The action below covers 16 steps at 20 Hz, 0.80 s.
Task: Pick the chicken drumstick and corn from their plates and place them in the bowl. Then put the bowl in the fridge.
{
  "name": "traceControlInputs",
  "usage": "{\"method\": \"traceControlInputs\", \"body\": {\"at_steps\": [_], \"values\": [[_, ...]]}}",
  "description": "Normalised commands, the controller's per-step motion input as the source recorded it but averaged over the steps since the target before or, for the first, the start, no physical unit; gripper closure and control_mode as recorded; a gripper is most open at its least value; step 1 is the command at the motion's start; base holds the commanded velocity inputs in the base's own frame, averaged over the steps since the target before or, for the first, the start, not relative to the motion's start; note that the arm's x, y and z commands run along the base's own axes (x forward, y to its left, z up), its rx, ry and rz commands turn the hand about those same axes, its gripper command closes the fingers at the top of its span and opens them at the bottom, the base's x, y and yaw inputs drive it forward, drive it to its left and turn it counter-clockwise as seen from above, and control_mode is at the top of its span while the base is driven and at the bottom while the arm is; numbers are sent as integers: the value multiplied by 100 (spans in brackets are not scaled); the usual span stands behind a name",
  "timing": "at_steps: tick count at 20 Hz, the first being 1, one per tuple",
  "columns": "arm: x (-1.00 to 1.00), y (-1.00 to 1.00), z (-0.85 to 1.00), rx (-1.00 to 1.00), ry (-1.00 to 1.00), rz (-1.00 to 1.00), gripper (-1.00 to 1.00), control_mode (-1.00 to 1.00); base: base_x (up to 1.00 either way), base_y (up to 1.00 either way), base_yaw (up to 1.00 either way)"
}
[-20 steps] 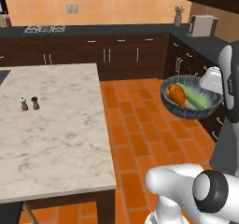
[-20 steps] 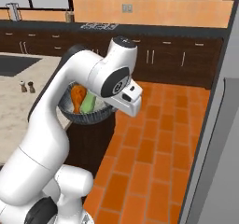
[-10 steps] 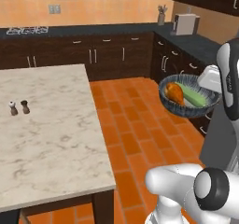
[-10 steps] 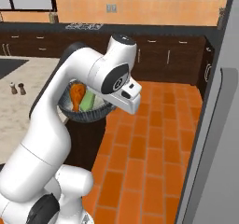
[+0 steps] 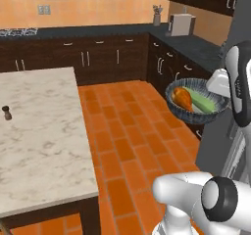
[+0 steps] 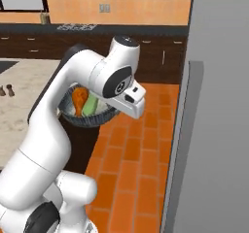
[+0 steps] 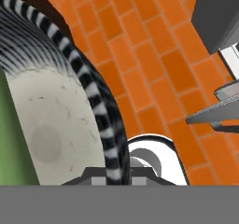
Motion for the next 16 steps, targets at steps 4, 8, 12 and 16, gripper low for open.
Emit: {"method": "traceControlInputs", "body": {"at_steps": [4, 8, 12, 16], "values": [[0, 0, 0, 0, 0, 0, 100, 100, 45, -52, 4], [0, 0, 0, 0, 0, 0, 100, 100, 100, -11, 0], [0, 0, 0, 0, 0, 0, 100, 100, 100, 41, 0], [0, 0, 0, 0, 0, 0, 100, 100, 100, 25, 0]]}}
